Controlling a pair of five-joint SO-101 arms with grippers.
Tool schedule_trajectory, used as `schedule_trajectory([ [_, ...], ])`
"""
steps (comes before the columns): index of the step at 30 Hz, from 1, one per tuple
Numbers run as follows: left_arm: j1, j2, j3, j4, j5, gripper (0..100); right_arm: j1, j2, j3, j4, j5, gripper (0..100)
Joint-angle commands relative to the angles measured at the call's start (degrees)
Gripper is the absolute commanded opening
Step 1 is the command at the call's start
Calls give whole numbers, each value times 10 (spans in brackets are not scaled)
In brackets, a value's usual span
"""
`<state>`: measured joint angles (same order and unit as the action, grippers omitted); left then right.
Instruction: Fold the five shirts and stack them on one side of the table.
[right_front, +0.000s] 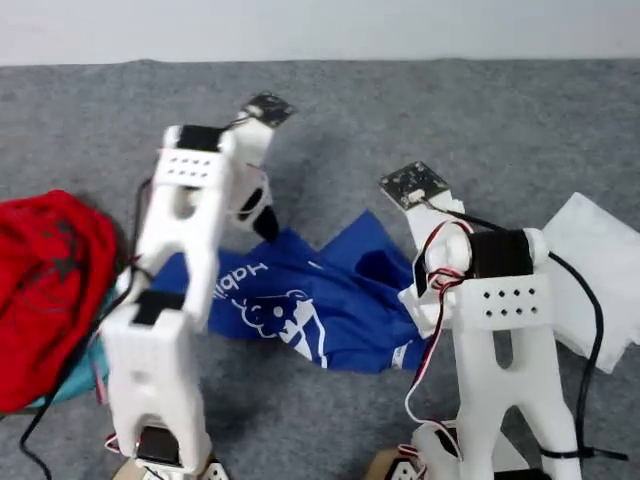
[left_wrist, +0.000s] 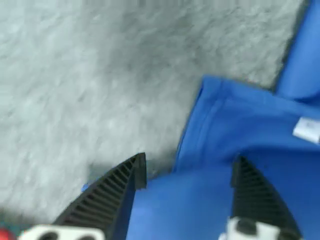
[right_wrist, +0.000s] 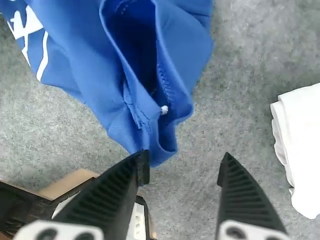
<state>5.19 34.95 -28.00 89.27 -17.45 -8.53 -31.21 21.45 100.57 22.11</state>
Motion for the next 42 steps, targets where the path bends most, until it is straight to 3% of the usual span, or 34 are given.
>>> schedule_trajectory([
  [1, 25, 102, -164, 41, -8, 280, 2, -17, -4, 18, -6, 234],
  [8, 46, 291, -419, 100, -8, 280, 2, -17, -4, 21, -6, 234],
  [12, 51, 356, -480, 113, -8, 275, 2, -17, -4, 21, -6, 234],
  [19, 55, 357, -458, 113, -21, 195, 2, -18, -4, 21, -6, 234],
  [28, 56, 355, -449, 113, -31, 9, 4, -18, -4, 19, -5, 234],
  [34, 50, 343, -490, 113, -22, 5, 5, -18, -4, 19, -4, 234],
  [42, 31, 207, -494, 113, 12, 5, 5, -18, -4, 18, -3, 234],
])
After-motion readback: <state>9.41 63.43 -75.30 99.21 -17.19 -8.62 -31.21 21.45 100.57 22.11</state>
